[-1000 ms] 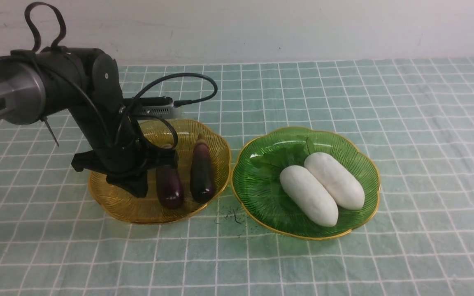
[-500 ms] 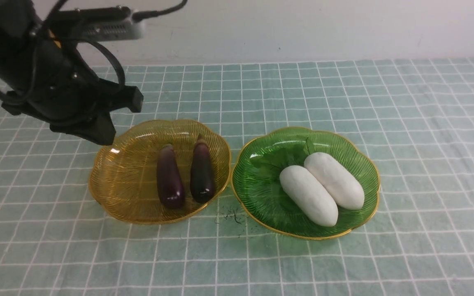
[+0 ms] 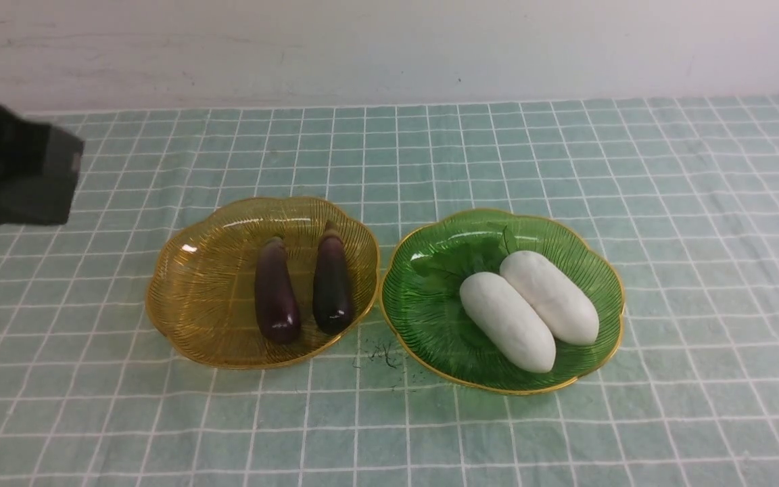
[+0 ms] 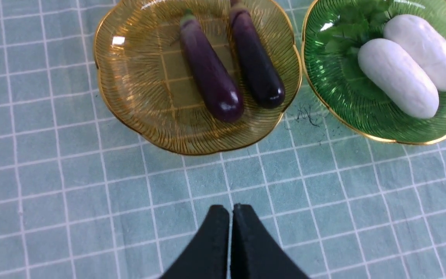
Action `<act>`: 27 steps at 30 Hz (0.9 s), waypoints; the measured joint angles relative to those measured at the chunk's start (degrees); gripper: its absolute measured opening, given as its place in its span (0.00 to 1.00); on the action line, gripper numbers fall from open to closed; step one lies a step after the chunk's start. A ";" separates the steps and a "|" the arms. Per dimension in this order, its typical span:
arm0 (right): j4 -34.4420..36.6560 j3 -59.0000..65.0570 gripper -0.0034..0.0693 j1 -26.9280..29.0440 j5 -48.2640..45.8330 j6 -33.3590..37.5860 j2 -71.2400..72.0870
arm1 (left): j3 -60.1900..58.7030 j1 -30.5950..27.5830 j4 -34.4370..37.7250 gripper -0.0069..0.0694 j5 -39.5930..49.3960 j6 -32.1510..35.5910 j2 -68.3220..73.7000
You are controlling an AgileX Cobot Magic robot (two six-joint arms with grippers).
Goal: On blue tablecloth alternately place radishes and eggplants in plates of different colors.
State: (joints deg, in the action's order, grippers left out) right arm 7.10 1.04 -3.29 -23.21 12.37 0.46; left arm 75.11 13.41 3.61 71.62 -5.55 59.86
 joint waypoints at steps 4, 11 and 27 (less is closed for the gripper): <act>0.00 0.00 0.03 0.00 0.00 0.00 0.00 | -13.98 0.00 1.93 0.08 -8.18 0.00 -13.84; 0.00 0.00 0.03 0.00 0.00 0.00 0.00 | -34.57 0.00 2.54 0.08 -28.71 0.00 -30.77; -0.01 0.00 0.03 0.00 0.00 -0.62 0.00 | -55.19 0.00 2.96 0.08 -48.37 0.00 -42.08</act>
State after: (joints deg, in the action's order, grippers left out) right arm 7.09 1.04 -3.29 -23.21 11.75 0.46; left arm 19.92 13.41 6.57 23.26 -5.55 17.78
